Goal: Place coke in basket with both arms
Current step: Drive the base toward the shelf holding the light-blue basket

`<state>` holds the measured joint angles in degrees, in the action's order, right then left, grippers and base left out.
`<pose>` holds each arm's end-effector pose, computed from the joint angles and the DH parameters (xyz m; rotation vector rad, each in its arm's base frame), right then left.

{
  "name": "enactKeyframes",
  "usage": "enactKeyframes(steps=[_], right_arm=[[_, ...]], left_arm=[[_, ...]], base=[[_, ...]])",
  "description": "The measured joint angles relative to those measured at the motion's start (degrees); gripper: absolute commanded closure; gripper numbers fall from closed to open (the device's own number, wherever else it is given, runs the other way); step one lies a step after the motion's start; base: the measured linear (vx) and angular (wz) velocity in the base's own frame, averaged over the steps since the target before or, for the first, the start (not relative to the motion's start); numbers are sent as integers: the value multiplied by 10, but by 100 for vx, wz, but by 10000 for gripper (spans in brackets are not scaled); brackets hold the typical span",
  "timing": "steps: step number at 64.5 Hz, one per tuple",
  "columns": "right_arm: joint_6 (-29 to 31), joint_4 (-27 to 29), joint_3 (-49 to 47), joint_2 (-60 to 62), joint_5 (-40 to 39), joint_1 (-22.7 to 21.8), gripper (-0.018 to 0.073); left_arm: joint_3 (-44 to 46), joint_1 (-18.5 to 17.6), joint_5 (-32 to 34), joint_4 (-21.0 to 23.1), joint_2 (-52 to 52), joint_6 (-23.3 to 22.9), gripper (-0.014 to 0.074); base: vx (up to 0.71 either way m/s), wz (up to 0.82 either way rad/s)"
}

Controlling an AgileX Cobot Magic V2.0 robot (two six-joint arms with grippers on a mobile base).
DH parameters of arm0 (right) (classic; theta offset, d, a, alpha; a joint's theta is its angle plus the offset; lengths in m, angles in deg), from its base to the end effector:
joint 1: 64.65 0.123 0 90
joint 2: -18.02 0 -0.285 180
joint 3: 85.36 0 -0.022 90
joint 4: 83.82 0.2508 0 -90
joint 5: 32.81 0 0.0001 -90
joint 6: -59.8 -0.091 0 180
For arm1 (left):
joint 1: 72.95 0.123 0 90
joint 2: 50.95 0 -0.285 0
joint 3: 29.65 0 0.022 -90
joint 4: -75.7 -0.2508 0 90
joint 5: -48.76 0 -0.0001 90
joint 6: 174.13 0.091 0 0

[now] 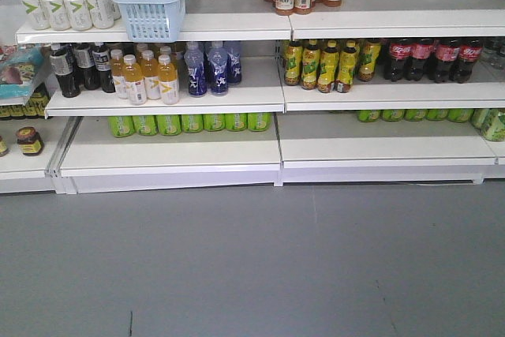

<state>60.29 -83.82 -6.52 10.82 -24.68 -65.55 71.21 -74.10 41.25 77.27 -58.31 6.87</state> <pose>0.0567 -0.0009 0.1913 0.0059 1.6436 -0.0185 0.0571 -0.0015 0.1903 0.0112 1.6408 -0.0257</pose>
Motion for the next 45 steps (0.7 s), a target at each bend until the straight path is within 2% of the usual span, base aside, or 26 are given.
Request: enactKeyframes(steps=[45], right_arm=[[0,0,0,0,0,0,568]], left_arm=[[0,0,0,0,0,0,603]], base=[[6,-3]])
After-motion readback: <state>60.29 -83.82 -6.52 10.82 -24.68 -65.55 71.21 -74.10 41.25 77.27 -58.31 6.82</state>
